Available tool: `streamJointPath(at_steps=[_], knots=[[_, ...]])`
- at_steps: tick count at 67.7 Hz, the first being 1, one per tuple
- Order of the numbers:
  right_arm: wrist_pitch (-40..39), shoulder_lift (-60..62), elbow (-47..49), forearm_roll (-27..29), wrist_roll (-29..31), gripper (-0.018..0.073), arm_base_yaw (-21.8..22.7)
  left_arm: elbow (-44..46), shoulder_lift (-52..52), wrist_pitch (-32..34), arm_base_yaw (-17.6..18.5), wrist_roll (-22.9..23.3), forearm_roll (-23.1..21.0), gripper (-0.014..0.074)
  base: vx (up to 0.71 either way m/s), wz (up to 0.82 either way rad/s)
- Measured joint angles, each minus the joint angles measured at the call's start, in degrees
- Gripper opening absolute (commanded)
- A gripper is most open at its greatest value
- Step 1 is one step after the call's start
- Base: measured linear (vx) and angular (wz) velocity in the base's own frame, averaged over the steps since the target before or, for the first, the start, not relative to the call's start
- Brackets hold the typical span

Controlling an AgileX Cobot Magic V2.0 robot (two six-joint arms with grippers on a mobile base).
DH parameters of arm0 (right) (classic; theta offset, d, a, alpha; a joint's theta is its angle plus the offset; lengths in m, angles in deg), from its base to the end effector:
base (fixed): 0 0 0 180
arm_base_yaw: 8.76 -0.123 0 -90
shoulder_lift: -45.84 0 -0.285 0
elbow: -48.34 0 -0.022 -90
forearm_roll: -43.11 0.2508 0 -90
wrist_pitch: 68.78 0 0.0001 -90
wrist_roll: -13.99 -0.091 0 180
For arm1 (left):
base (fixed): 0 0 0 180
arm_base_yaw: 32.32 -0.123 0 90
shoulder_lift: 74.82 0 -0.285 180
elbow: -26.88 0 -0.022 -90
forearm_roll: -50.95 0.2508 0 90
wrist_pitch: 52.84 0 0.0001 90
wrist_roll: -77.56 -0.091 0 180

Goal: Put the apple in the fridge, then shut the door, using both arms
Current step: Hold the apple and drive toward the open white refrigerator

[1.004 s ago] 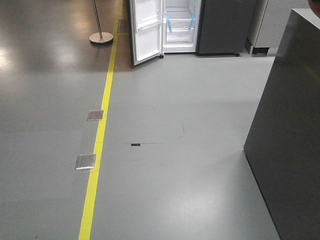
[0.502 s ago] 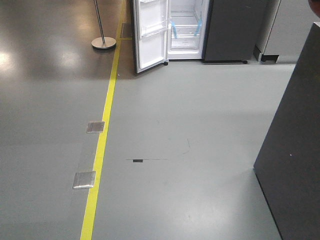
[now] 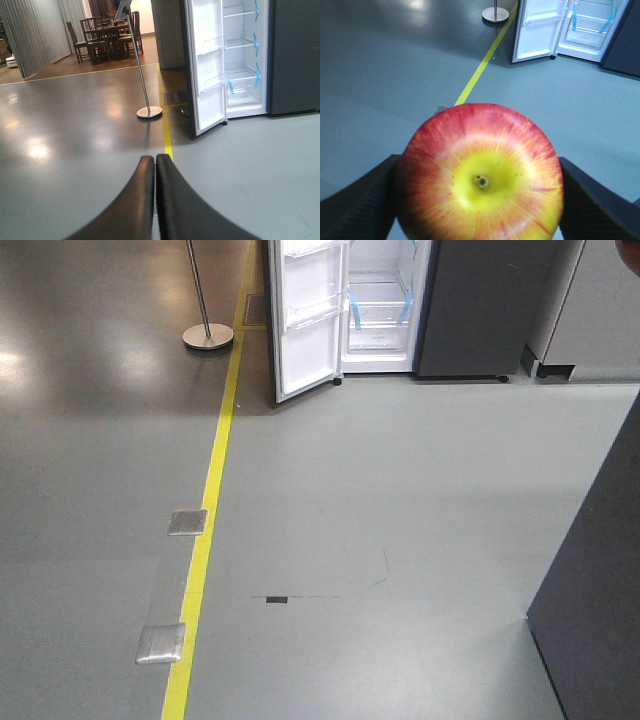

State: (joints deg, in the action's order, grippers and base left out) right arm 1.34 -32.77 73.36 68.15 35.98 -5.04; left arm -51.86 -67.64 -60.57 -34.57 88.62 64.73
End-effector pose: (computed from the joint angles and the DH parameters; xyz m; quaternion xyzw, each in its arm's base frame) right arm 0.2053 0.0230 0.5248 -0.1674 0.8449 0.1067 0.4967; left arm 0.0565 0.0052 0.1929 -0.0088 0.7279 0.0407 0.6844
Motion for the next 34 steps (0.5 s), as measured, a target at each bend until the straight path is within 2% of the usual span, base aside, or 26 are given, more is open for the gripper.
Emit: streamJointPath(at_steps=[34], knots=[[0.0, 0.0, 0.0, 0.0, 0.0, 0.0091, 0.0, 0.0, 0.0, 0.0, 0.0, 0.0, 0.0, -0.0008, 0.32, 0.01]])
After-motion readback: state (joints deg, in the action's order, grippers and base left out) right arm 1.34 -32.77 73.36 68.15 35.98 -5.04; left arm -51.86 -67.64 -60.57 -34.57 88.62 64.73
